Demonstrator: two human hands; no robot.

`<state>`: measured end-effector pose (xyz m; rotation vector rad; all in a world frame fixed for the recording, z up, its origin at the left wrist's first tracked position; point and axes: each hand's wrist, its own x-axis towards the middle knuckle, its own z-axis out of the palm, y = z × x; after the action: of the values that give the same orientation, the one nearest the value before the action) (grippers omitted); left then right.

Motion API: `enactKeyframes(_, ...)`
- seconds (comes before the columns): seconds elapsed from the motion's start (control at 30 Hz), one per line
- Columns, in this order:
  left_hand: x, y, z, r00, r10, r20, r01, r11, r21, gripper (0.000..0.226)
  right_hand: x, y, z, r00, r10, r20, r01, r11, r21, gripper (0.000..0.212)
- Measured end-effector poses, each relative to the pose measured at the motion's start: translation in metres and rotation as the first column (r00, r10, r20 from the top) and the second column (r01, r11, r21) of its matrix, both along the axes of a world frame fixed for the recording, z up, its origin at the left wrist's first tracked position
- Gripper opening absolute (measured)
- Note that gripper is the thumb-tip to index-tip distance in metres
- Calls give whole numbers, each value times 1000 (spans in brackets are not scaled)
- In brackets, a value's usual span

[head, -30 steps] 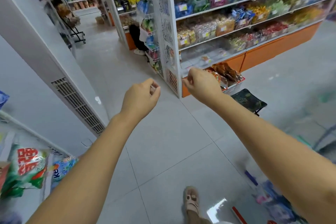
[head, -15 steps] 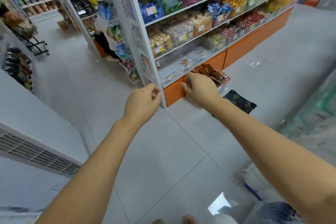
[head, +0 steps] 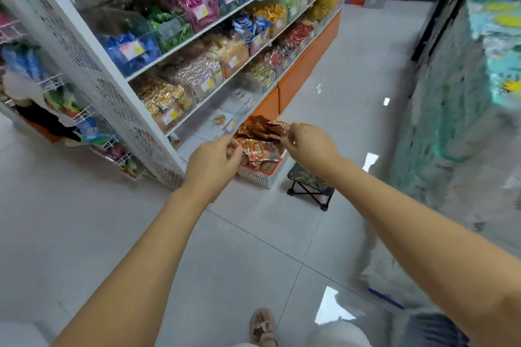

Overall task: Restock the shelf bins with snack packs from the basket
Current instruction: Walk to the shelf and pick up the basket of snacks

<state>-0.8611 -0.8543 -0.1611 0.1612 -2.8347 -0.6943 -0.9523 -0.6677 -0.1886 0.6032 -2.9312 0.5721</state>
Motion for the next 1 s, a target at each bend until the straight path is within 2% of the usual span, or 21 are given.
enactKeyframes(0.23,-104,-17,2,995,-99,23,99,995,9,14,-79,6,4,979,-202,37,203,979,-5,30)
enactKeyframes(0.4,-175,-9,-9,992,-117,42,116,993,32,10,-142,22,-6,964,-259,66,260,966,6,29)
enactKeyframes(0.77,-351,38,-49,999,6,44,-10,997,80,14,-324,67,-34,977,-190,92,188,982,37,28)
enactKeyframes(1.0,-426,45,-63,994,78,81,-86,992,96,15,-416,68,-39,989,-91,120,83,994,76,28)
